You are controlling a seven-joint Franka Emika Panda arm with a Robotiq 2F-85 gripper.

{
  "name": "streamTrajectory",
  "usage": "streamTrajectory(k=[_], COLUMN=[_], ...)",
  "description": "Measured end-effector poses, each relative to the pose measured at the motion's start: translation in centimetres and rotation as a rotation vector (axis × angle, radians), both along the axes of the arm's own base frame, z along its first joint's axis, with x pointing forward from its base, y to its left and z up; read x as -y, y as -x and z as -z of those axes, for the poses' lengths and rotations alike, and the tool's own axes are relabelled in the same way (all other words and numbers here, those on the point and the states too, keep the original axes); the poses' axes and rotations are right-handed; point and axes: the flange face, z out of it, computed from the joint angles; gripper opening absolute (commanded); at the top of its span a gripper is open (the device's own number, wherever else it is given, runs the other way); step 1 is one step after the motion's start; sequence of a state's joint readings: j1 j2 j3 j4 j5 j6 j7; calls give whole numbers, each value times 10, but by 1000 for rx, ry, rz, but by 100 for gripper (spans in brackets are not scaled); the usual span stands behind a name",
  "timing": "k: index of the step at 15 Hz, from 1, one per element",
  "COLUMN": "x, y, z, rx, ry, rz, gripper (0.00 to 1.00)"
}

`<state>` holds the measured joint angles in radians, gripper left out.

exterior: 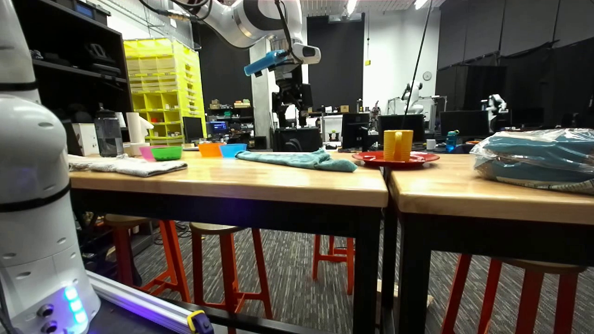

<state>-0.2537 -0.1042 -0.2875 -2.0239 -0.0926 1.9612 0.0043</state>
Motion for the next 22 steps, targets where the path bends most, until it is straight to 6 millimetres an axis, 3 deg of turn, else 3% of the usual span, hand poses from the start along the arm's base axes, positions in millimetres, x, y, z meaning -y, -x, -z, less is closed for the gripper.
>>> streamTrajectory(k=[4, 10, 22], x=[36, 85, 86], y=[-10, -10, -12], z=[17, 31, 35], rx=[-36, -56, -62], ry=[7, 2, 1], rz=[53, 130, 131], gripper=[100, 100, 100])
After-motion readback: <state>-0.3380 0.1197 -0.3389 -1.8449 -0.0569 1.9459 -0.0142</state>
